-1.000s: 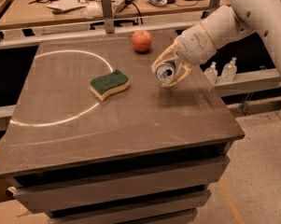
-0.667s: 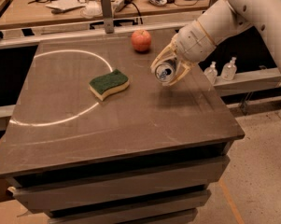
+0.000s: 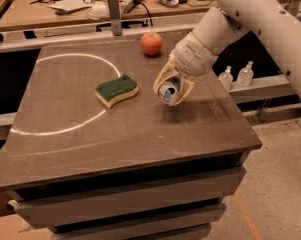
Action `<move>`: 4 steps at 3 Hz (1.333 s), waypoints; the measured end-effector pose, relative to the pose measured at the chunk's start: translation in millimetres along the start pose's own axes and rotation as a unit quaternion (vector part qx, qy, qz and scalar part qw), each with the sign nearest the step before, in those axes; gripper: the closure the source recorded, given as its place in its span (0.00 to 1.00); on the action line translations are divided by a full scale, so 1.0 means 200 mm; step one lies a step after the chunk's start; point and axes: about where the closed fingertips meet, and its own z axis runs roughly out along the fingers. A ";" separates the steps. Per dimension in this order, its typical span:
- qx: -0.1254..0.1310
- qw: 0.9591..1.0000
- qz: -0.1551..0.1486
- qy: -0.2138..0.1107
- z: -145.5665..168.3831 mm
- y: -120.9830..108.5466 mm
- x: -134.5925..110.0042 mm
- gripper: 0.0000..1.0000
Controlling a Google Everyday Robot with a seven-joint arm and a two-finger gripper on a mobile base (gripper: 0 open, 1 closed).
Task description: Knock redbull can over
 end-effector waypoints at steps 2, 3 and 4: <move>-0.039 0.999 0.009 0.014 0.08 0.04 -0.01 0.30; -0.049 0.998 0.017 0.023 0.08 0.05 0.00 0.01; -0.050 0.998 0.020 0.024 0.08 0.05 0.00 0.00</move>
Offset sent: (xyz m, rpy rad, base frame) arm -0.0143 -0.0039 -0.0196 -0.1501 0.0217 -0.0182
